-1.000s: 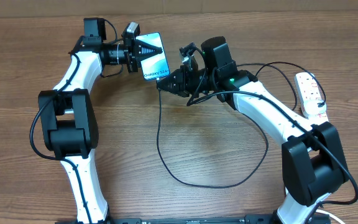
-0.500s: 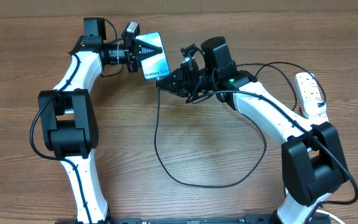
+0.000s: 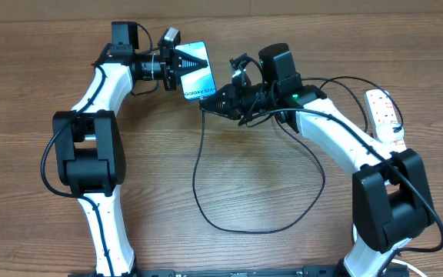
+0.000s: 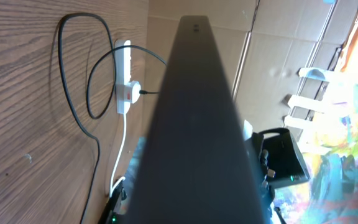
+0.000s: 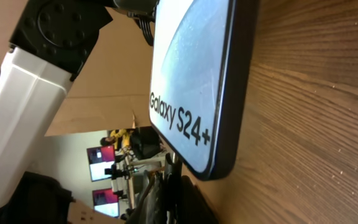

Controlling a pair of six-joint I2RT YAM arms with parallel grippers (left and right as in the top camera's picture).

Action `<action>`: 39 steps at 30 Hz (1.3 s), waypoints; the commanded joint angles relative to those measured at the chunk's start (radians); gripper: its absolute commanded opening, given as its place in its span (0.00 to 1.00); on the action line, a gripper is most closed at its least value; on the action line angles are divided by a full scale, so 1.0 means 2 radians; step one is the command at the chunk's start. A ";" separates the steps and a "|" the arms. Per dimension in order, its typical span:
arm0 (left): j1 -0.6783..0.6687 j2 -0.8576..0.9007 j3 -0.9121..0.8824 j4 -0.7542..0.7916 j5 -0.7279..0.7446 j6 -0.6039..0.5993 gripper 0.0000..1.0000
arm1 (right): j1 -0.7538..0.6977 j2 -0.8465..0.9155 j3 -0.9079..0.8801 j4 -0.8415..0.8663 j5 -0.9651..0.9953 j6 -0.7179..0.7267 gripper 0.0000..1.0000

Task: Plug charger to phone and switch on socket

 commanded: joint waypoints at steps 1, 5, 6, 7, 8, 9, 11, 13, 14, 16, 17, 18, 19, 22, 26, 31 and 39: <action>-0.007 -0.016 0.013 -0.001 0.032 0.004 0.04 | -0.019 -0.006 0.004 0.007 -0.003 -0.013 0.04; -0.007 -0.016 0.013 -0.001 0.032 0.005 0.04 | -0.020 -0.006 0.004 -0.004 -0.003 -0.026 0.04; -0.007 -0.016 0.013 -0.001 0.032 0.005 0.04 | -0.020 -0.006 0.004 -0.005 -0.002 -0.026 0.04; -0.007 -0.016 0.013 -0.001 0.032 0.004 0.04 | -0.020 -0.006 0.004 -0.005 -0.002 -0.026 0.04; -0.007 -0.016 0.013 -0.001 0.032 0.004 0.04 | -0.020 -0.006 0.004 -0.005 -0.002 -0.026 0.04; -0.007 -0.016 0.013 -0.001 0.032 0.004 0.04 | -0.020 -0.006 0.004 -0.005 -0.002 -0.026 0.04; -0.007 -0.016 0.013 -0.001 0.032 0.004 0.04 | -0.020 -0.006 0.004 -0.006 -0.003 -0.026 0.04; -0.007 -0.016 0.013 0.002 0.032 0.004 0.04 | -0.020 -0.006 0.004 -0.009 -0.015 -0.026 0.04; -0.007 -0.016 0.013 0.005 0.032 0.004 0.04 | -0.020 -0.006 0.004 -0.009 -0.026 -0.026 0.04; -0.007 -0.016 0.013 0.013 0.032 0.002 0.04 | -0.020 -0.006 0.004 -0.011 -0.046 -0.035 0.04; -0.007 -0.016 0.013 0.016 0.032 0.002 0.04 | -0.020 -0.006 0.003 -0.012 -0.054 -0.045 0.04; -0.007 -0.016 0.013 0.017 0.032 0.002 0.04 | -0.019 -0.006 0.004 -0.015 -0.059 -0.054 0.04; -0.007 -0.016 0.013 0.019 0.032 0.002 0.04 | -0.019 -0.006 0.004 -0.023 -0.059 -0.062 0.04; -0.007 -0.016 0.013 0.026 0.032 -0.002 0.04 | -0.019 -0.006 0.004 -0.049 -0.059 -0.095 0.04; -0.007 -0.016 0.013 0.027 0.032 -0.002 0.04 | -0.019 -0.006 0.004 -0.060 -0.059 -0.114 0.04; -0.008 -0.016 0.013 0.027 0.032 -0.002 0.04 | -0.019 -0.006 0.004 -0.050 -0.059 -0.116 0.04; -0.022 -0.016 0.013 0.027 0.032 -0.013 0.04 | -0.019 -0.006 0.004 -0.050 -0.058 -0.115 0.04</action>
